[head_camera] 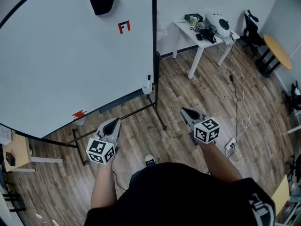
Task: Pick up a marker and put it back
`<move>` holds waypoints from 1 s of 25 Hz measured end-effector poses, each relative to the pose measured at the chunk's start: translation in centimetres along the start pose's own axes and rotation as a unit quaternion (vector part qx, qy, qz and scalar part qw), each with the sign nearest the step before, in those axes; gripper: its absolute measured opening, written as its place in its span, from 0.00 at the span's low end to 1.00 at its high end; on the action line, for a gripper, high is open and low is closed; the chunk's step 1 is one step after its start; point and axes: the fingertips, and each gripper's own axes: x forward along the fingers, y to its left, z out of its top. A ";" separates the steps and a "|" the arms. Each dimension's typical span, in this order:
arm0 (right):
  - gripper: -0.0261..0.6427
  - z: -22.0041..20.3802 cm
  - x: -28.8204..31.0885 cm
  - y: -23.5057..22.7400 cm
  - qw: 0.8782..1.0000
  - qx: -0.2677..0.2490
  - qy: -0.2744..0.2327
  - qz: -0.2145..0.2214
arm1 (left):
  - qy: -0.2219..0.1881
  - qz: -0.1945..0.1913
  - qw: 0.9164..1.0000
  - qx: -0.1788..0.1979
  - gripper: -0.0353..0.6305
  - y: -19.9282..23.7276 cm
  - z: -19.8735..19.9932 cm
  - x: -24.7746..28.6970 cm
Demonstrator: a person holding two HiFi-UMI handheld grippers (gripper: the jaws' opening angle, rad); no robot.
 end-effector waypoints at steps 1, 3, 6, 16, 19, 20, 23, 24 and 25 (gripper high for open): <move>0.03 0.2 0.6 -0.1 1.000 0.000 0.000 -0.002 | 0.000 -0.003 1.000 -0.001 0.07 0.7 0.0 0.3; 0.03 0.6 1.7 -0.1 1.000 0.000 0.000 -0.008 | 0.001 -0.011 1.000 -0.002 0.07 1.9 -0.1 1.0; 0.03 1.0 2.9 -0.4 1.000 0.000 0.002 -0.016 | 0.003 -0.024 1.000 -0.003 0.07 3.4 -0.1 2.0; 0.03 2.8 7.0 -0.1 1.000 0.005 -0.006 -0.024 | 0.004 -0.053 0.999 -0.008 0.07 7.9 0.1 3.7; 0.03 3.2 8.2 0.6 1.000 0.003 -0.012 -0.020 | 0.004 -0.061 0.998 -0.003 0.07 9.1 0.3 3.8; 0.03 3.4 8.6 0.9 1.000 0.002 -0.015 -0.016 | 0.003 -0.063 0.998 -0.002 0.07 9.5 0.4 3.9; 0.03 3.6 9.6 1.4 1.000 -0.002 -0.017 -0.012 | 0.002 -0.073 0.997 -0.002 0.07 10.1 0.6 4.5; 0.03 3.6 9.9 1.4 1.000 -0.003 -0.016 -0.012 | 0.003 -0.076 0.997 -0.001 0.07 10.1 0.5 4.7; 0.03 3.6 10.2 1.3 1.000 -0.003 -0.015 -0.012 | 0.005 -0.079 0.997 0.001 0.07 10.2 0.5 4.9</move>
